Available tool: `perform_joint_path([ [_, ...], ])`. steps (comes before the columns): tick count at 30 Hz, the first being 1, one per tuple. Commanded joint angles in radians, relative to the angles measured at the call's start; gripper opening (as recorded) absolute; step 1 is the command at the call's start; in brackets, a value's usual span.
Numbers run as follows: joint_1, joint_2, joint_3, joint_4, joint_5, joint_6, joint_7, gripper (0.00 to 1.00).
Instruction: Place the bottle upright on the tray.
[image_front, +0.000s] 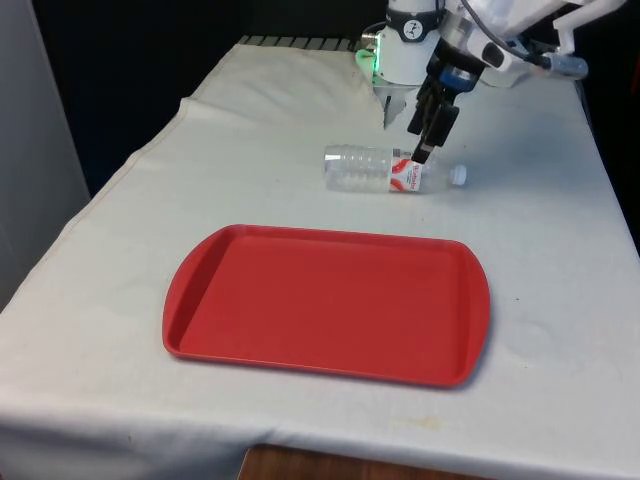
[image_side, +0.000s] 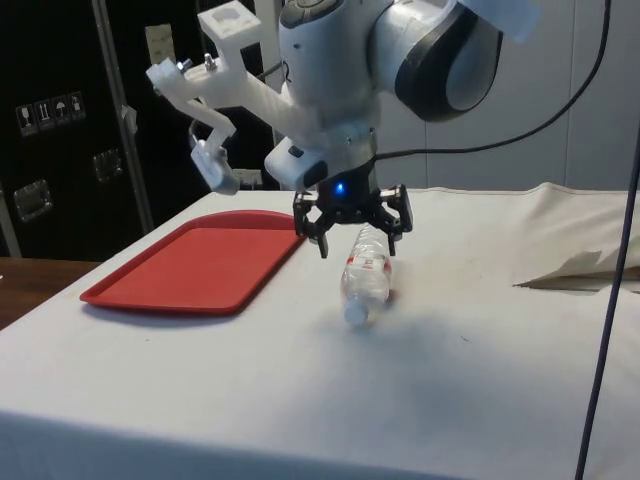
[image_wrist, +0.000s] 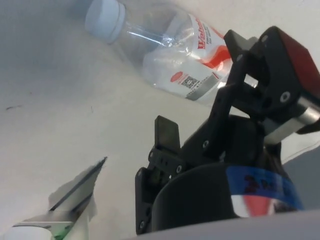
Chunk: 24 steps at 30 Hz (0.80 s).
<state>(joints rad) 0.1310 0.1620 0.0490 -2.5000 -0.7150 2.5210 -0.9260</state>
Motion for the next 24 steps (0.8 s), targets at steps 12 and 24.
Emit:
perform_joint_path([
  [12,0.010,0.028,0.018,0.030,-0.073,-0.070,0.110,1.00],
  [24,0.012,0.050,0.037,0.046,-0.149,-0.119,0.232,1.00],
])
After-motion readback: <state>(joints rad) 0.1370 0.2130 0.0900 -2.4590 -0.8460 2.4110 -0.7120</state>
